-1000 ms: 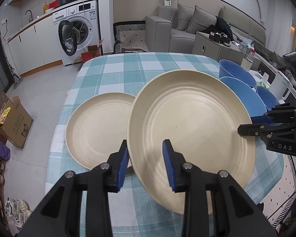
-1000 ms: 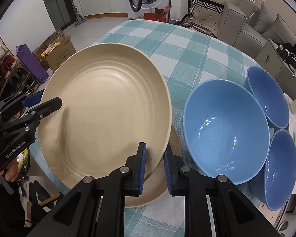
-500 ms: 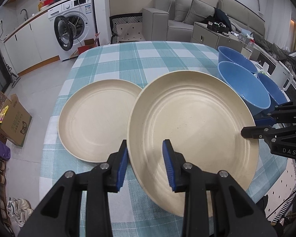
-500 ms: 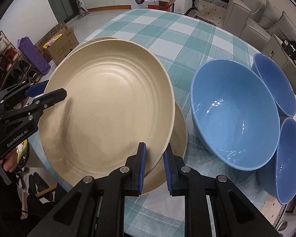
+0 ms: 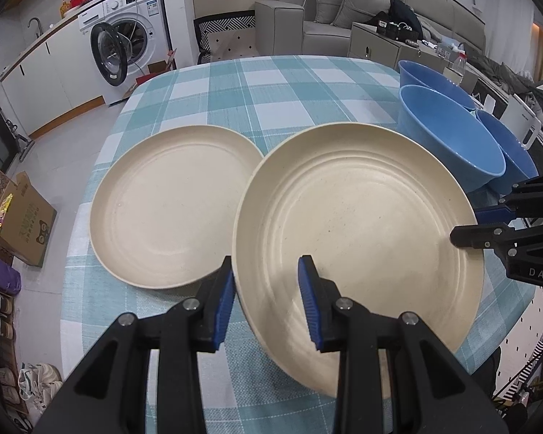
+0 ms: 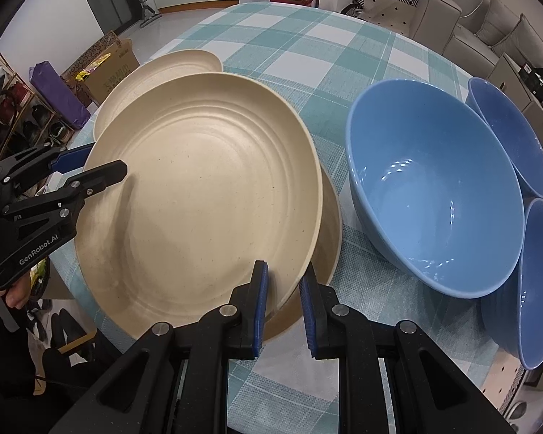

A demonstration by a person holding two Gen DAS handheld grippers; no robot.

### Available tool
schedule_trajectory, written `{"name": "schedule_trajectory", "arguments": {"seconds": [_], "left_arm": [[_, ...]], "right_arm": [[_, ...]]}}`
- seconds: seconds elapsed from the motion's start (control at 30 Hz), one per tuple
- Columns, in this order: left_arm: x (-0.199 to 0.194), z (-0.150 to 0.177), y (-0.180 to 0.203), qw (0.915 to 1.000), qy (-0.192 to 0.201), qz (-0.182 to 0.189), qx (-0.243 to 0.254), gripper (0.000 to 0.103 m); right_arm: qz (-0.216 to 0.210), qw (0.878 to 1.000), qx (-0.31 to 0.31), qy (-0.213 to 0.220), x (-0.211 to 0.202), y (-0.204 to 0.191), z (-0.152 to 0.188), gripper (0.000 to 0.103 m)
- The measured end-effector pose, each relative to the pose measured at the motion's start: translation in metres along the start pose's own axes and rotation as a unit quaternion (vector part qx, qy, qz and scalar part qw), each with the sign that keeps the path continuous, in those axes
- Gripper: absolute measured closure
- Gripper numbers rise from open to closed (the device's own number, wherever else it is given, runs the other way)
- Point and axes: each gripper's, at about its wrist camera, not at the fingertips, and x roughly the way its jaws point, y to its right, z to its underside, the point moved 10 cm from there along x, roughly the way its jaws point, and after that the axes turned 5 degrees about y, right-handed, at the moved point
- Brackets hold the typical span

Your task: Organize plates and bowls

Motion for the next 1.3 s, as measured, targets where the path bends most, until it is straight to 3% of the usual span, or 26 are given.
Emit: {"name": "schedule_trajectory", "arguments": {"seconds": [1.3], "left_arm": [[0.028,0.012,0.021,0.9986,-0.035,-0.010,0.037,0.070]], "right_arm": [[0.031,0.999,0.004,-0.017,0.031,0.015,0.000,0.084]]}}
